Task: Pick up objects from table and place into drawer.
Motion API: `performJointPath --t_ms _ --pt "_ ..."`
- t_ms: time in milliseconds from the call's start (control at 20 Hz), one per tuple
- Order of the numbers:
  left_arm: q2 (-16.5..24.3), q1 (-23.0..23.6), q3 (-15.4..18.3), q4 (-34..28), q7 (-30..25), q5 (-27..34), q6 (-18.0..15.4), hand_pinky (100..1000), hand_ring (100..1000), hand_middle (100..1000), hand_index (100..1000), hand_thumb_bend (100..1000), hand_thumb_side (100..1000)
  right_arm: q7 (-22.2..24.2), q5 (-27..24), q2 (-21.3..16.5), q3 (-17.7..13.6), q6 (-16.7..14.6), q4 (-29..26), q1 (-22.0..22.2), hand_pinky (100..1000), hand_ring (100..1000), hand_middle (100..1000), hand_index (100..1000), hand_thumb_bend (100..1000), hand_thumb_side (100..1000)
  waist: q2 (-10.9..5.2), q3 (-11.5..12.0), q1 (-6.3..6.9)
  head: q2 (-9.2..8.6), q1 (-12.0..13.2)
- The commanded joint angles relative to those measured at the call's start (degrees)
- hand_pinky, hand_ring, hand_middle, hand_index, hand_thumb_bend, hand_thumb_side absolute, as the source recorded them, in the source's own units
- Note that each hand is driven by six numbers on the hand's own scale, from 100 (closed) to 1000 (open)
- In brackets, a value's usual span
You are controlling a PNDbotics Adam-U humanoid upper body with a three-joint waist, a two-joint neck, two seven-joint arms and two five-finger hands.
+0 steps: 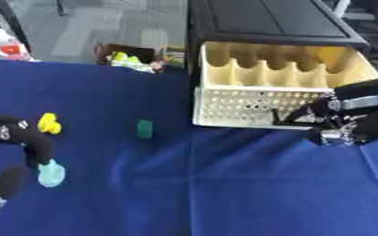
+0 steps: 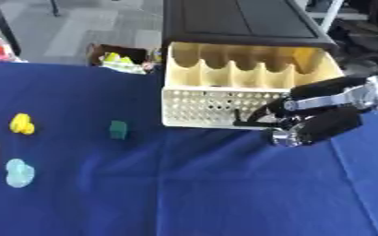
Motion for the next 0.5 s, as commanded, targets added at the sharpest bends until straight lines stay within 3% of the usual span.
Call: performJointPath --t_ms 50,250,300,500 --pt "0.8 -0.4 0.5 -0.8 -0.2 -0.1 -0.2 408 525 535 747 100 560 0.0 -0.9 -2.5 -1.0 1.6 -1.7 0.0 329 390 393 1000 100 1000 -1.0 0.0 0.17 -0.53 -0.1" --pt "0.7 -0.5 0.5 -0.7 -0.4 0.0 -0.2 408 525 535 746 100 560 0.0 -0.5 -2.7 -1.6 2.3 -2.7 0.2 322 378 370 1000 100 1000 -1.0 0.0 0.2 -0.58 -0.1" --pt "0.8 -0.4 0.5 -0.7 -0.4 0.0 -0.2 406 522 532 744 100 560 0.0 1.8 -3.0 -1.9 1.5 -3.6 -1.1 248 273 264 959 100 1000 -1.13 0.0 0.13 -0.45 0.0" --pt "1.0 -0.1 0.4 -0.6 -0.8 0.0 -0.1 405 521 531 741 100 566 0.0 8.3 -1.9 -0.6 -2.3 -3.3 -5.3 207 239 236 936 100 1000 -1.37 -0.2 -0.17 -0.23 0.1"
